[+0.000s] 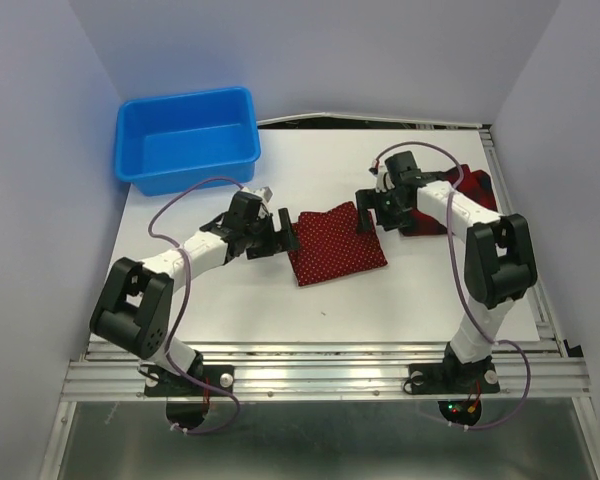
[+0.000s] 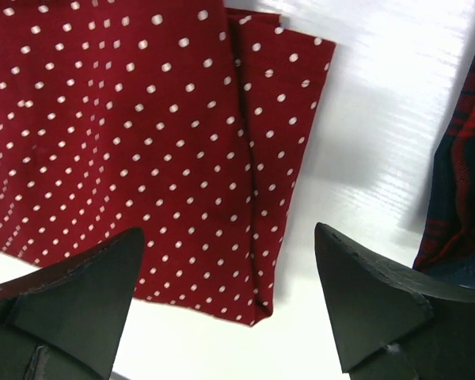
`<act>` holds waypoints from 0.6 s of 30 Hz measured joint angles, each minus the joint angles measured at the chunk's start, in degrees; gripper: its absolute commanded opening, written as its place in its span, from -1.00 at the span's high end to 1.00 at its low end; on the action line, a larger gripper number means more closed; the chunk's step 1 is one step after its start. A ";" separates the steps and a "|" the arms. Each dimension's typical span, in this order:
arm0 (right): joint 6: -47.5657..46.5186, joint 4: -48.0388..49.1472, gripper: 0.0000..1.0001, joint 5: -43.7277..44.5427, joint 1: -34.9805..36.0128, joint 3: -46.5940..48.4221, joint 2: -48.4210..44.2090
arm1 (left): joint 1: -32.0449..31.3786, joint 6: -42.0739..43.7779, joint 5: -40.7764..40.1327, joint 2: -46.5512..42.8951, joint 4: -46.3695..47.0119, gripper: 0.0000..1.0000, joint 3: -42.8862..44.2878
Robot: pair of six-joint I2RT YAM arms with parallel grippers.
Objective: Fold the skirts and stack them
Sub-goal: Neatly place the folded skirt to the corner
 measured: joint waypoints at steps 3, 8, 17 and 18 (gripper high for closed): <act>0.09 1.09 -0.86 0.22 -0.70 -0.11 1.86 | -1.22 -1.90 0.02 2.19 2.82 -0.97 0.00; 0.46 1.81 -0.86 0.15 -2.40 -0.11 5.18 | -2.23 -4.28 -0.57 7.17 4.92 -0.95 0.28; 0.94 4.24 -0.62 -2.62 -2.93 -0.35 6.99 | -5.75 -6.08 -6.19 14.14 3.48 -0.56 7.28; 0.94 4.61 -0.58 -2.95 -2.93 -0.55 7.02 | -5.99 -6.21 -6.75 14.73 3.21 -0.42 7.82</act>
